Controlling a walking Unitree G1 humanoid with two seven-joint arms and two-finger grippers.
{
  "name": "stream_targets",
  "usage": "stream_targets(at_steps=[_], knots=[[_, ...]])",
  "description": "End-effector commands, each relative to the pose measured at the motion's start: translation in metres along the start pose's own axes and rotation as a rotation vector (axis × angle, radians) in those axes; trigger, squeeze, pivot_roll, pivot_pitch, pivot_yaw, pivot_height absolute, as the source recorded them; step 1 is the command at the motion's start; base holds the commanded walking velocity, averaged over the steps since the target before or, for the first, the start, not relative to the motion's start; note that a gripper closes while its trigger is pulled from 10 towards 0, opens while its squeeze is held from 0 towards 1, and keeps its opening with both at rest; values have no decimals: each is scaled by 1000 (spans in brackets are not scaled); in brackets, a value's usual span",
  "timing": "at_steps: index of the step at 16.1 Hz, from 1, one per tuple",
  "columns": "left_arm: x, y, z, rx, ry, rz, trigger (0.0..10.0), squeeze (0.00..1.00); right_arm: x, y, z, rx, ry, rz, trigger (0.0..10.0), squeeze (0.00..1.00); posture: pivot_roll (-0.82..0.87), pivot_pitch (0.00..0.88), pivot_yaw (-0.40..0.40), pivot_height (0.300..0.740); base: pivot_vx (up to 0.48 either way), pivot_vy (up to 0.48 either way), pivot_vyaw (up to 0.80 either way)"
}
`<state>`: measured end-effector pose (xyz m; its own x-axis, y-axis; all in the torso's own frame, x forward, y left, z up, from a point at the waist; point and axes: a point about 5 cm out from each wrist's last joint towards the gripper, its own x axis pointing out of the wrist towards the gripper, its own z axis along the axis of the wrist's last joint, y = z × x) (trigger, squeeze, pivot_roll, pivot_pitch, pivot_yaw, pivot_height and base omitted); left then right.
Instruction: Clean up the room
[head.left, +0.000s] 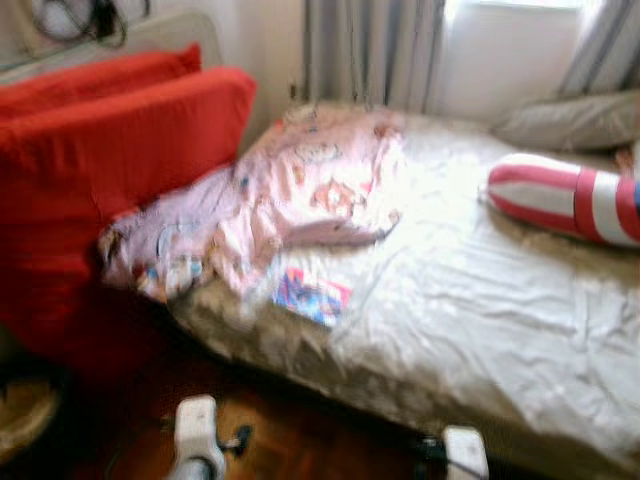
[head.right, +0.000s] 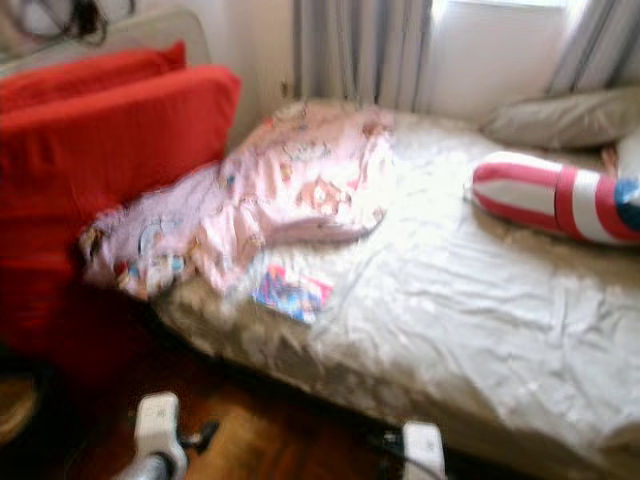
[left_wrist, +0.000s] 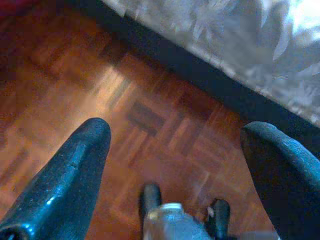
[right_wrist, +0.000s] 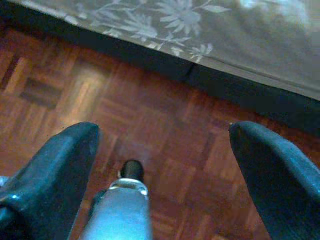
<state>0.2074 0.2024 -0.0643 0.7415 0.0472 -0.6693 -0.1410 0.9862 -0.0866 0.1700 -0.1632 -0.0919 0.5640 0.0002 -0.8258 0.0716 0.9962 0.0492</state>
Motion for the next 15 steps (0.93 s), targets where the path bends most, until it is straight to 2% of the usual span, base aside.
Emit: stream_targets(at_steps=[1, 5, 12, 15], knots=[[0, -1, -2, 12, 14, -6, 10000, 0, 0, 0, -2, -12, 10, -3, 10000, 0, 27, 0, 0, 740, 0, -364, 0], [-3, -3, -10, 25, 38, -19, 10000, 0, -1, -1, -7, -14, 25, -8, 10000, 0, 7, 0, 3, 740, 0, -364, 0], [-1, -5, -7, 37, 40, -32, 10000, 0, -1, -1, -6, 0, 29, -11, 10000, 0, 1, 0, 16, 740, 0, -366, -745], [-1, -3, -6, 38, 40, -26, 10000, 0, 0, 0, -3, 11, 10, -18, 10000, 0, 0, 0, 15, 740, 0, -368, 0]])
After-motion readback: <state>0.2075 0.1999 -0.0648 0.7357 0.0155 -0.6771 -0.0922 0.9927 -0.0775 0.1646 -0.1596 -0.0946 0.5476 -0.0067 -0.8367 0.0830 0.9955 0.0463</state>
